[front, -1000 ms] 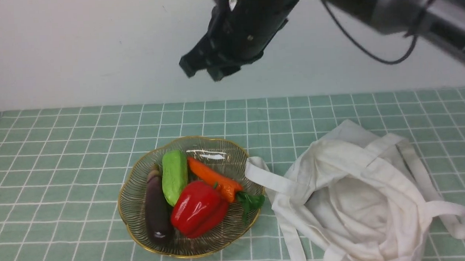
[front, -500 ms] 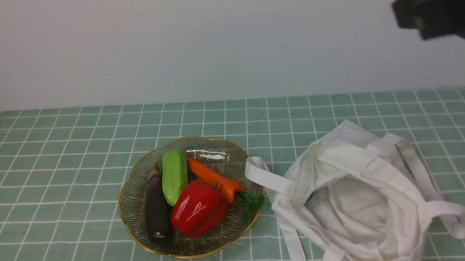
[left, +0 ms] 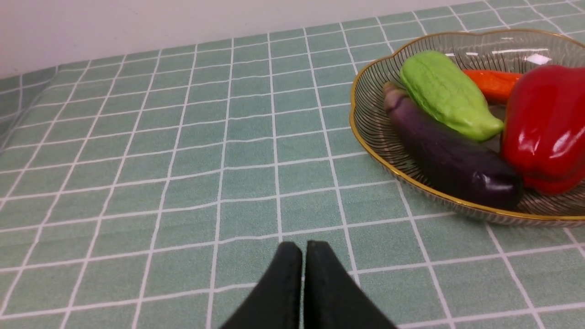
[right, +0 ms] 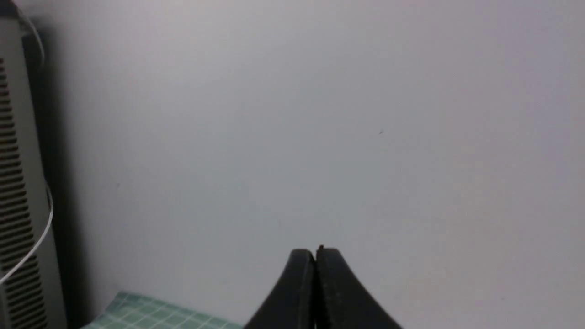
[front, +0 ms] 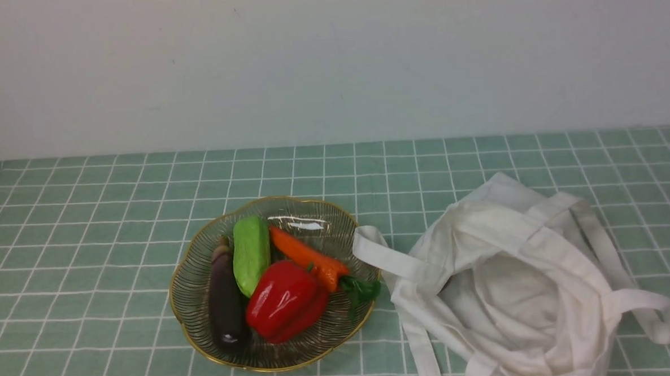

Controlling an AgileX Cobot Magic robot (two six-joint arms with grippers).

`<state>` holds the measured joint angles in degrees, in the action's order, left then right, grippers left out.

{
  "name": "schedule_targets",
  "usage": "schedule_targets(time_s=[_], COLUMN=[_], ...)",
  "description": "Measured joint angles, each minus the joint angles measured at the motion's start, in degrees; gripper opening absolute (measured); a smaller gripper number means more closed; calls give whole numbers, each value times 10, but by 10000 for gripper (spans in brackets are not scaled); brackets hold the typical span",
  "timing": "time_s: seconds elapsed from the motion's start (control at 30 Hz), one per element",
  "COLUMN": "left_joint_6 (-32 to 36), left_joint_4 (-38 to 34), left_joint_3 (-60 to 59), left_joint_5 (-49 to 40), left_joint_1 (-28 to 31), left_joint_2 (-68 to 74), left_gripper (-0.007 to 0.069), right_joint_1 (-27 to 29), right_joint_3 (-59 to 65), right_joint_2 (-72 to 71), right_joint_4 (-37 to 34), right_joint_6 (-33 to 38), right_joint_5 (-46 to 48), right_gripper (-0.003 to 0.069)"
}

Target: Take vegetables from cloth bag on blue coffee tablecloth place on plate.

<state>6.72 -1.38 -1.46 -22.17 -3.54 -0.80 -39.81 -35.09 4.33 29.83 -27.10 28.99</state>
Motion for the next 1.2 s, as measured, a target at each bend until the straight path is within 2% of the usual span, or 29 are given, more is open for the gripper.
schedule_targets(time_s=[0.23, 0.6, 0.7, 0.77, 1.03, 1.1, 1.2], left_joint_6=[0, 0, 0, 0, 0, 0, 0], left_joint_4=[0, 0, 0, 0, 0, 0, 0], left_joint_3=[0, 0, 0, 0, 0, 0, 0], left_joint_5=[0, 0, 0, 0, 0, 0, 0], left_joint_1=[0, 0, 0, 0, 0, 0, 0], left_joint_2=[0, 0, 0, 0, 0, 0, 0], left_gripper=[-8, -8, -8, -8, -8, -8, -8], right_joint_1=[0, 0, 0, 0, -1, -1, -1], right_joint_3=[49, 52, 55, 63, 120, 134, 151], right_joint_2=[-53, -53, -53, -53, -53, -53, -53], right_joint_4=[51, 52, 23, -12, -277, -315, -341], right_joint_6=[-30, -35, -36, -15, 265, 319, 352], right_joint_5=[-5, -6, -20, -34, -115, -129, -139], right_gripper=[-15, -15, -15, -15, -15, -15, -15])
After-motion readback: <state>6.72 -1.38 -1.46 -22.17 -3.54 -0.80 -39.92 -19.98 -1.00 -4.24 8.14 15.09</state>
